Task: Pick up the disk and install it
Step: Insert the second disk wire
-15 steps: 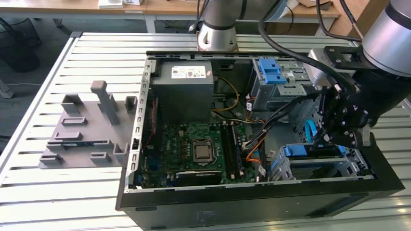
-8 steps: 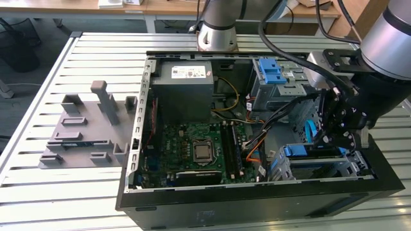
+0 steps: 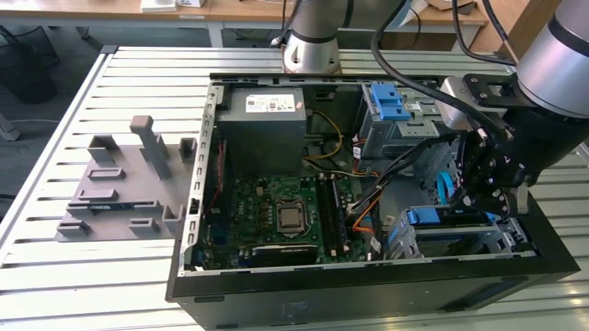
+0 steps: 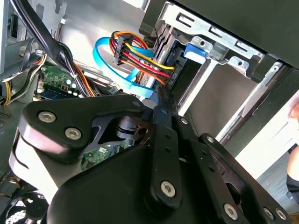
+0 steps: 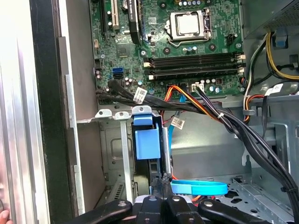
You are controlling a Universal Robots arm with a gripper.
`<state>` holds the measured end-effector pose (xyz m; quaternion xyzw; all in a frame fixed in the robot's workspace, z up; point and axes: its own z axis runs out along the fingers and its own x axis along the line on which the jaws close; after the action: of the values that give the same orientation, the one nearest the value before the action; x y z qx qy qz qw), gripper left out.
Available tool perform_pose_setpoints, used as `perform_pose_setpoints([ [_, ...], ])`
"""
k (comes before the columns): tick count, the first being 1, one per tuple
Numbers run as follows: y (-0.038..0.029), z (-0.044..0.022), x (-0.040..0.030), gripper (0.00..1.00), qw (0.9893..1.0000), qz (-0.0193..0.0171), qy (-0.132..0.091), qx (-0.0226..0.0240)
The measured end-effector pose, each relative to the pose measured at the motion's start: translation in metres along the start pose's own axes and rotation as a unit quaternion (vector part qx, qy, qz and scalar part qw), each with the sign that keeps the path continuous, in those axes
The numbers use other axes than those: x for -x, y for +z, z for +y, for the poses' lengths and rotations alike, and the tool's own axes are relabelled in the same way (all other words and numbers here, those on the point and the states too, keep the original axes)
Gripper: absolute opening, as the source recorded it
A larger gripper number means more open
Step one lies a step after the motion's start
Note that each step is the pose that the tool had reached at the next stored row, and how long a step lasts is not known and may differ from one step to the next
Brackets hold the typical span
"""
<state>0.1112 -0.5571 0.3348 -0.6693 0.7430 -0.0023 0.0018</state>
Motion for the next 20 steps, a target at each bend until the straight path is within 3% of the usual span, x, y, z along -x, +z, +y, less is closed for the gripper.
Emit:
perform_pose_setpoints([
  [20,-0.0059,-0.0001,0.0000,0.11,1.0000,-0.0003,0.000,0.0000],
])
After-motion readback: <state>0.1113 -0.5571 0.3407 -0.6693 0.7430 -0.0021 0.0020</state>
